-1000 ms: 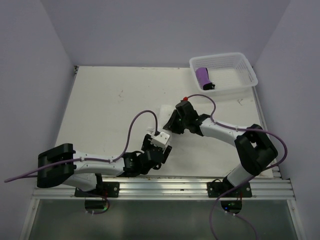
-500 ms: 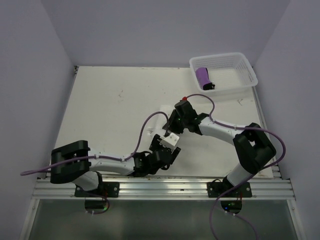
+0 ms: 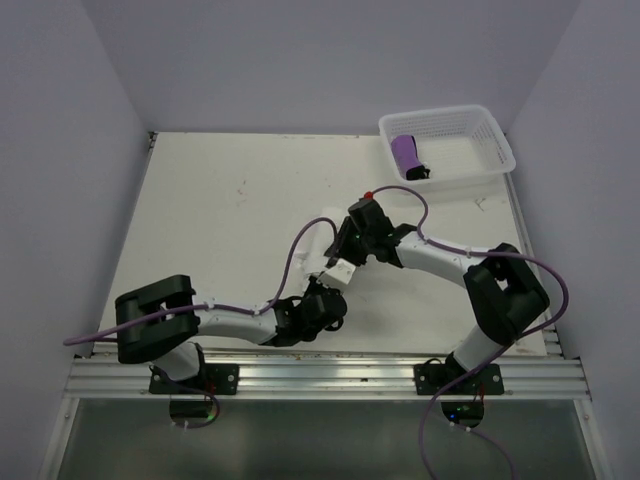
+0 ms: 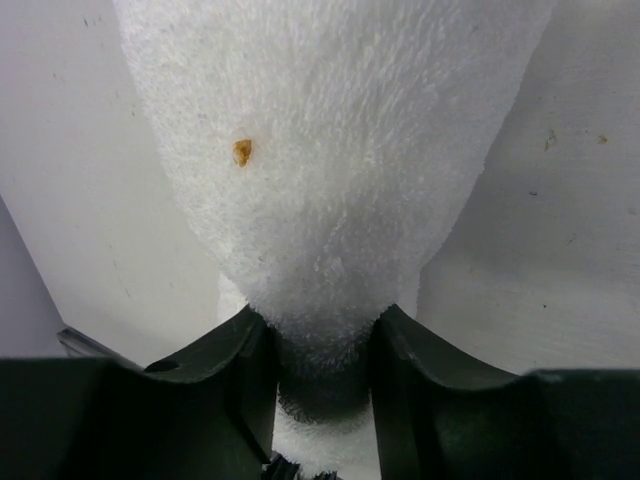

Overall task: Roll the towels
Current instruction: Roll the towel, then place the rolled towel into the container

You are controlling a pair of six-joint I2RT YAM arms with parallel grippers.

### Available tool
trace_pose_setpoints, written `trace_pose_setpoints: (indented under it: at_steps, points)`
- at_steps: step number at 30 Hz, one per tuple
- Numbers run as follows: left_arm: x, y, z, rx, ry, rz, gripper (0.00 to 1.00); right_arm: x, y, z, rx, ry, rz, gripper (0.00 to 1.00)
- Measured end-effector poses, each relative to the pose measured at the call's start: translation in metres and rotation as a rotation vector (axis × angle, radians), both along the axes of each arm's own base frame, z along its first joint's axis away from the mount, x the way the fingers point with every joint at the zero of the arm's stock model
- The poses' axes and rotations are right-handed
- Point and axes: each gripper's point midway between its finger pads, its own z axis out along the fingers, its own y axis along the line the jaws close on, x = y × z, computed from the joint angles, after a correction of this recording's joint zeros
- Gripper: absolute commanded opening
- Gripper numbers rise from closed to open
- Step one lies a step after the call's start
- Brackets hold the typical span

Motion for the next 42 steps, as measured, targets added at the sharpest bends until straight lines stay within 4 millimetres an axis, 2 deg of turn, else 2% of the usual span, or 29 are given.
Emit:
trace_pose_setpoints:
  at_steps: [2,9,17,24,42]
  points:
    - [0.001,0.005,-0.001,-0.029,0.011,-0.006,0.0,0.001,0.0,0.0,0.001,0.003,0.0,0.51]
    - [0.003,0.028,0.003,-0.269,0.097,-0.025,0.0,0.002,-0.007,-0.008,0.0,0.04,-0.009,0.78]
    - [-0.002,0.014,0.007,-0.467,0.216,-0.045,0.0,0.001,-0.016,-0.017,0.012,0.064,-0.016,0.98]
    - [-0.011,0.005,0.009,-0.593,0.299,-0.037,0.0,-0.004,-0.023,-0.02,0.024,0.062,-0.005,0.99]
    - [-0.029,0.016,0.006,-0.941,0.457,0.102,0.0,-0.007,-0.015,-0.022,0.089,0.018,0.036,0.99]
